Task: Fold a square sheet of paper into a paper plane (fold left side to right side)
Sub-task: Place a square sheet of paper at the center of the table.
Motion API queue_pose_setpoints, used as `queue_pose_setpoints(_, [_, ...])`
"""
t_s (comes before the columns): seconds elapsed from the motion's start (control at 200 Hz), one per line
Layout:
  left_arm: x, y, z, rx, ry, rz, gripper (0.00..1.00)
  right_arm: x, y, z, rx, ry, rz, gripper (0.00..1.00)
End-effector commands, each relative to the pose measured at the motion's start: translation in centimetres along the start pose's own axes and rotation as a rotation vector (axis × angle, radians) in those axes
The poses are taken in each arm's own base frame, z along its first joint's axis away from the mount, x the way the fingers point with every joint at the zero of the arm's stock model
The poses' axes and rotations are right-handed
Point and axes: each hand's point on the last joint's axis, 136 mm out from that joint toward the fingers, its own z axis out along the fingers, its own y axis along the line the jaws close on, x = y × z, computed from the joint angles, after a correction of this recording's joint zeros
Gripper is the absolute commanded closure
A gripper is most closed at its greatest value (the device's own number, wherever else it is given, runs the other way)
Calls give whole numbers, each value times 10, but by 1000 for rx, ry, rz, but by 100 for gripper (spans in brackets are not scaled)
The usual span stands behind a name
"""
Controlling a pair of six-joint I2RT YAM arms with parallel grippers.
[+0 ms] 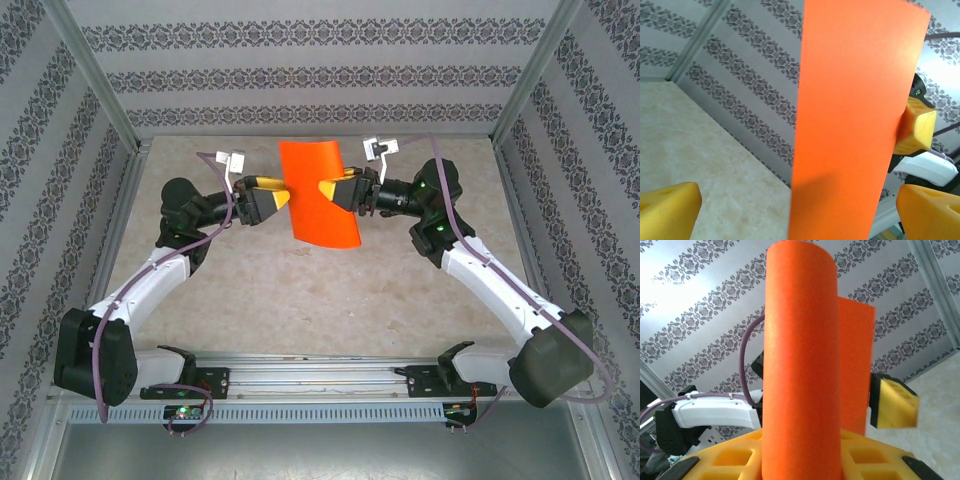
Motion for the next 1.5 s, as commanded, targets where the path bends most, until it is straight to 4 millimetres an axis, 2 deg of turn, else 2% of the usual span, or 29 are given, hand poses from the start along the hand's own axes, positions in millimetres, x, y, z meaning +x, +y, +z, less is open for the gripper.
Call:
queue_pose_setpoints(0.0, [-13,-29,9,94,-8,93,1,-13,2,9,-7,-45,-27,69])
queue_pose_setpoints(0.045, [-13,-32,10,105,-7,96,4,-13,-3,10,6,-50,-18,69])
queue_pose_setpoints(0.095, [-13,-34,12,113,-5,95,12,-13,-8,10,22,-58,-14,69])
queue_pose_setpoints(0.26, [-14,-32,13,109,0,79,54,-8,-27,7,82,-74,6,70])
queue_pose_setpoints(0.355, [-11,-26,13,87,11,62,72,-7,-34,3,107,-82,13,69])
queue_pose_setpoints(0.44, [-7,-19,14,67,22,46,84,-6,-38,-1,126,-83,18,69])
queue_pose_setpoints(0.57, [-2,-10,14,36,37,24,95,-2,-47,-7,159,-84,28,69])
queue_pose_setpoints(0.685, [6,4,14,-20,55,-13,98,1,-57,-14,208,-86,43,64])
queue_pose_setpoints(0.819, [26,32,10,-131,106,-88,98,11,-78,-29,326,-73,65,47])
queue_pose_setpoints(0.979, [64,76,4,-266,181,-234,100,32,-114,-58,496,-51,130,31])
queue_pose_setpoints(1.089, [95,113,-4,-365,212,-354,100,51,-140,-80,617,-34,189,26])
queue_pose_setpoints(1.289, [168,179,-28,-570,352,-509,100,101,-180,-105,784,79,281,27])
queue_pose_setpoints(1.389, [196,202,-39,-652,422,-551,100,125,-197,-109,819,113,348,35])
queue_pose_setpoints(1.494, [210,215,-45,-695,464,-561,100,151,-209,-104,820,159,423,48])
